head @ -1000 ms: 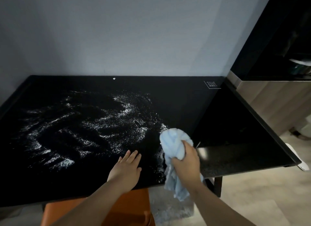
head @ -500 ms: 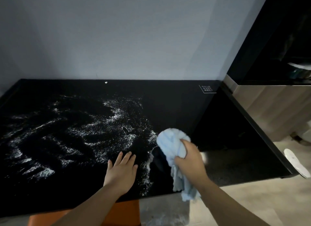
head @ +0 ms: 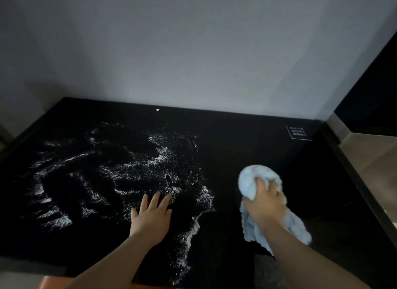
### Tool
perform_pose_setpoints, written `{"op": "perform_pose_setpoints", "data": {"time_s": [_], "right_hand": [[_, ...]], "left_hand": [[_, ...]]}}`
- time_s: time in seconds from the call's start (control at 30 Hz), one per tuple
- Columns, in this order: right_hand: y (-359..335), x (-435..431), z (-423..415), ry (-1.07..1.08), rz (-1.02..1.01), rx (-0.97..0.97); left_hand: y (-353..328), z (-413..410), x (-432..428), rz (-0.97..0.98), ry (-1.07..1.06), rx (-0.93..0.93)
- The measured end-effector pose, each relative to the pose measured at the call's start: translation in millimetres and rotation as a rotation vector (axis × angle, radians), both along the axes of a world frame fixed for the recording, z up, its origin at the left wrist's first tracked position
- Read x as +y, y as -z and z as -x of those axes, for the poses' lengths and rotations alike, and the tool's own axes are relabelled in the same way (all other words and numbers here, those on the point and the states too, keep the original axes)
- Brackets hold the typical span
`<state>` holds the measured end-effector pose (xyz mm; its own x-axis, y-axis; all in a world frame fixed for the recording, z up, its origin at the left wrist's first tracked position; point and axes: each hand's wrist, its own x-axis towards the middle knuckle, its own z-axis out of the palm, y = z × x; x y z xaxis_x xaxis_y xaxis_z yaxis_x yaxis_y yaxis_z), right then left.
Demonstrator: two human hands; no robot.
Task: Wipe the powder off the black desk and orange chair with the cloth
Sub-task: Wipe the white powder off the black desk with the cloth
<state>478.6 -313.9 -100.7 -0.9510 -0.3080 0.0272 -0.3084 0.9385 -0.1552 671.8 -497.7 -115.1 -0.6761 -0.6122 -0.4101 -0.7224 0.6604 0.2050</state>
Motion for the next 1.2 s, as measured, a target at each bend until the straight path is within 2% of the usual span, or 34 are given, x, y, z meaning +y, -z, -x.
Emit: {"op": "perform_pose_setpoints", "data": {"time_s": [0.07,0.17,0.23,0.3,0.37,0.43,0.47,0.57,0.63,0.73,0.77,0.83,0.9,0.97,1.03,1.1,1.13,1.2], "right_hand": [[3.0,-22.1,-19.4,-0.259,0.056,0.055],[12.5,-43.2,-47.5,-0.587,0.131,-0.105],[11.5,-38.2,-43.5,-0.657,0.278,-0.223],[1.7,-18.3,-22.8,-0.558,0.407,-0.316],[-4.5,10.9,8.6,-0.377,0.441,-0.236],[-3.2,38.5,42.2,-0.172,0.271,0.037],[-1.7,49.2,53.8,-0.057,0.173,0.069],[10.7,55.6,62.5,0.174,-0.003,-0.158],[17.0,38.5,50.5,0.135,-0.053,-0.131],[22.0,-0.4,13.0,-0.225,-0.071,-0.004],[23.8,-11.5,-2.6,-0.359,-0.007,-0.019],[22.1,-30.3,-27.1,-0.513,0.253,-0.188],[12.3,-37.5,-24.8,-0.491,0.489,-0.366],[5.0,-32.5,2.1,-0.386,0.571,-0.254],[2.8,-16.0,41.3,-0.162,0.464,-0.064],[3.1,-0.7,61.7,0.101,0.2,-0.086],[6.7,0.2,59.8,0.142,0.086,-0.123],[13.6,-10.4,41.9,0.054,-0.026,-0.11]], "left_hand": [[2.0,6.8,-3.2,0.0,-0.013,0.002],[3.6,16.0,-5.1,0.002,-0.034,0.009],[3.5,22.5,-6.2,-0.009,-0.055,0.012],[2.2,28.5,-7.1,-0.033,-0.072,0.008],[1.3,34.7,-7.0,-0.051,-0.071,-0.009],[-0.5,40.4,-7.3,-0.048,-0.033,-0.054],[-1.4,44.3,-7.6,-0.046,-0.011,-0.075],[-4.9,52.1,-7.5,-0.037,0.022,-0.103],[-5.6,53.9,-7.6,-0.021,0.027,-0.1],[-3.9,52.6,-7.7,-0.009,0.032,-0.101],[-3.3,52.6,-8.2,-0.005,0.05,-0.11],[-3.3,52.1,-11.1,-0.024,0.043,-0.102],[-3.8,50.9,-14.8,-0.057,0.048,-0.098],[-4.8,49.1,-19.8,-0.079,0.068,-0.109],[-6.9,45.8,-26.8,-0.076,0.035,-0.12],[-7.2,43.0,-34.3,-0.068,-0.041,-0.137],[-6.9,40.2,-38.3,-0.069,-0.079,-0.15],[-6.5,36.5,-45.3,-0.066,-0.116,-0.166]]}}
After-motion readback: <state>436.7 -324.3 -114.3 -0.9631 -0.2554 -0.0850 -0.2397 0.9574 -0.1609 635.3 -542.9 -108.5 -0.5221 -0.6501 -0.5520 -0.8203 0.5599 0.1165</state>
